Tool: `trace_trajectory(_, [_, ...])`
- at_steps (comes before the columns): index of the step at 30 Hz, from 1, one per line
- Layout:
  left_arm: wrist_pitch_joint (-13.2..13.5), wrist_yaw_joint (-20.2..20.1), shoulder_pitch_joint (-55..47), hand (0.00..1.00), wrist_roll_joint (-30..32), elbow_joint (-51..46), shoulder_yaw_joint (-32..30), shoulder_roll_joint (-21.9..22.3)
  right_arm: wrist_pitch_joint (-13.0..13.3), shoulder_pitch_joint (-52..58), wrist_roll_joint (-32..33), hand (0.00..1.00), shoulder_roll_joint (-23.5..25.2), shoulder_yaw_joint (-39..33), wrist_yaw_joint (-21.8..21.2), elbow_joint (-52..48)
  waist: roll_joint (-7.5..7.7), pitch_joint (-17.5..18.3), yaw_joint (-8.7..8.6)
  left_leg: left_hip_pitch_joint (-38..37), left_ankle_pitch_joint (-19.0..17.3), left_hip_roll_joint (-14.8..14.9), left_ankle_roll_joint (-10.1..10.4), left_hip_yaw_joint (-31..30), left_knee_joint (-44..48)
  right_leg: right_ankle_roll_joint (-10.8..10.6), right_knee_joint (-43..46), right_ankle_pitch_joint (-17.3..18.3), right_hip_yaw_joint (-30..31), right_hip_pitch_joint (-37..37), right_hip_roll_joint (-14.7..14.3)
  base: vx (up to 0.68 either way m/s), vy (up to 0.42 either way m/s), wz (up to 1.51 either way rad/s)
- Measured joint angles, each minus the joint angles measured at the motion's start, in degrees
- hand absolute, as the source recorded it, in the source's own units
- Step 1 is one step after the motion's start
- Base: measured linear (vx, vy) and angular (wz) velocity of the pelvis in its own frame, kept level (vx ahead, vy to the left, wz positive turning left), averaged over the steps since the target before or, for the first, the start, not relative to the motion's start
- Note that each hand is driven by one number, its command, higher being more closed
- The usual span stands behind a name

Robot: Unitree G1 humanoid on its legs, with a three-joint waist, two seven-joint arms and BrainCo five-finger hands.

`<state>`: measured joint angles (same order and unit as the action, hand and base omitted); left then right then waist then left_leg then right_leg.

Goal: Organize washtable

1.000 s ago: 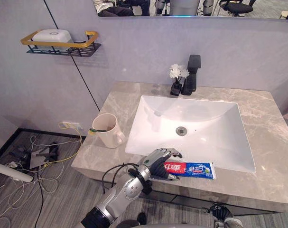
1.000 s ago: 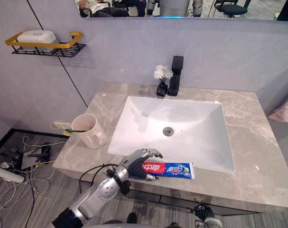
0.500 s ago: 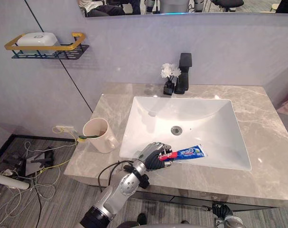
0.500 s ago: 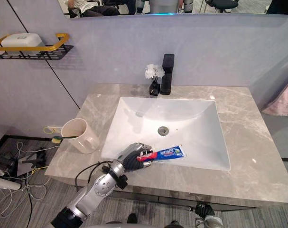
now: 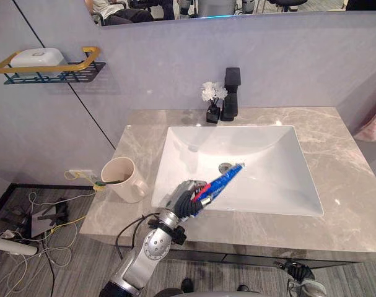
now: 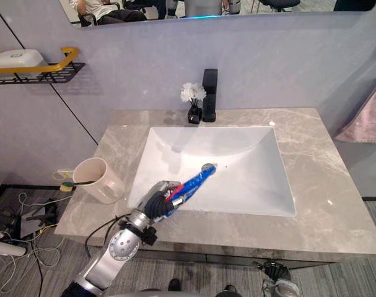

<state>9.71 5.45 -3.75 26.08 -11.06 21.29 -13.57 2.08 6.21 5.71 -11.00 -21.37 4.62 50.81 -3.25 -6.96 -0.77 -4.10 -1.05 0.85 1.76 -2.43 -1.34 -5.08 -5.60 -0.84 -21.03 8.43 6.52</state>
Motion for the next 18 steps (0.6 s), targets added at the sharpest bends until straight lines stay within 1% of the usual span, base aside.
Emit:
trace_trajectory(1, [0.0,0.33,0.03,1.0,-0.84,-1.36,-0.84,0.33,0.13,0.21,0.53,0.0,-0.07,-2.02,0.23,-0.86,0.43,-0.05,-0.05,-0.03,-0.05,0.13,0.03,0.38,-0.01,0.1,0.0,-0.08,0.64,-0.17,-0.11,0.02,0.008,-0.17])
trace_trajectory(5, [0.01,1.05,1.89,1.0,-2.01,-2.93,-1.63,1.98,0.27,0.56,2.58,0.0,-0.78,-10.1,0.53,-3.72,1.07,0.57,-0.37,0.22,-0.12,0.34,0.11,0.98,-0.05,0.17,0.01,-0.14,1.04,-0.75,-0.31,0.0,0.002,-0.08])
trace_trajectory(7, [0.01,1.05,2.83,1.0,-3.11,-2.96,-1.72,2.31,0.24,1.01,3.34,0.0,-1.12,-12.61,0.67,-6.0,1.43,0.71,-0.82,0.22,-0.13,0.42,0.12,1.13,-0.06,0.18,0.01,-0.15,1.22,-0.84,-0.37,-0.01,0.003,-0.04])
trace_trajectory(8, [0.01,1.05,3.06,1.0,-3.29,-2.99,-1.88,2.48,0.21,1.49,3.71,0.0,-1.26,-13.85,0.67,-8.02,1.69,0.89,-1.47,0.24,-0.18,0.48,0.13,1.32,-0.07,0.19,0.02,-0.15,1.53,-0.96,-0.41,-0.02,0.003,-0.07])
trace_trajectory(9, [0.0,1.05,3.14,1.0,-3.4,-2.99,-1.92,2.7,0.18,1.8,3.95,0.0,-1.26,-14.43,0.67,-9.15,1.79,0.97,-1.46,0.23,-0.22,0.51,0.12,1.44,-0.08,0.2,0.02,-0.16,1.78,-1.03,-0.43,-0.02,0.005,-0.15])
trace_trajectory(11, [-0.01,1.02,3.51,1.0,-4.04,-2.99,-2.29,2.97,0.11,3.22,4.46,0.0,-1.35,-17.2,0.54,-14.96,2.11,1.41,-1.51,0.3,-0.38,0.74,0.13,2.65,-0.08,0.34,0.28,-0.26,2.63,-1.78,-0.52,-0.02,0.007,-0.22])
trace_trajectory(12, [-0.01,0.95,3.66,1.0,-4.05,-3.02,-2.61,3.07,0.01,3.45,4.47,0.0,-1.43,-18.13,0.5,-16.72,2.11,1.47,-1.7,0.27,-0.38,0.74,0.13,2.63,-0.04,0.34,0.36,-0.27,2.59,-1.76,-0.52,-0.02,0.005,-0.13])
trace_trajectory(13, [-0.02,0.8,3.93,1.0,-4.06,-3.11,-3.63,3.28,-0.19,4.06,4.48,0.0,-1.8,-19.76,0.45,-20.56,2.41,1.62,-2.1,0.24,-0.39,0.74,0.13,2.71,0.03,0.34,0.43,-0.28,2.69,-1.78,-0.52,0.0,0.0,0.0])
trace_trajectory(14, [-0.02,0.8,4.37,1.0,-4.18,-3.18,-4.6,3.44,-0.23,4.97,4.47,0.0,-2.53,-21.03,0.25,-24.52,2.55,1.79,-2.31,0.21,-0.44,0.76,0.15,2.75,0.14,0.34,0.52,-0.28,2.74,-1.76,-0.53,-0.03,0.004,-0.04])
trace_trajectory(16, [-0.14,0.78,4.99,1.0,-4.39,-3.85,-5.82,3.55,-0.54,5.77,4.46,0.0,-4.01,-22.02,0.1,-28.59,2.48,1.91,-2.37,0.21,-0.64,0.85,0.15,3.04,0.37,0.35,0.59,-0.29,3.09,-1.85,-0.62,-0.04,0.004,-0.1])
trace_trajectory(17, [-0.33,0.78,4.99,1.0,-5.27,-4.67,-6.71,3.76,-0.83,6.09,4.47,0.0,-4.8,-23.31,0.03,-31.78,2.81,1.86,-2.5,0.18,-0.84,0.99,0.14,3.63,0.51,0.42,0.59,-0.33,3.71,-2.06,-0.75,-0.04,0.003,-0.22])
trace_trajectory(18, [-0.34,0.75,5.0,1.0,-5.27,-5.23,-7.53,3.76,-0.89,6.51,4.64,0.0,-5.38,-24.85,0.03,-35.32,2.5,2.2,-2.54,0.35,-1.22,1.07,0.11,4.01,0.97,0.44,0.62,-0.35,4.05,-2.24,-0.75,-0.03,0.004,-0.2])
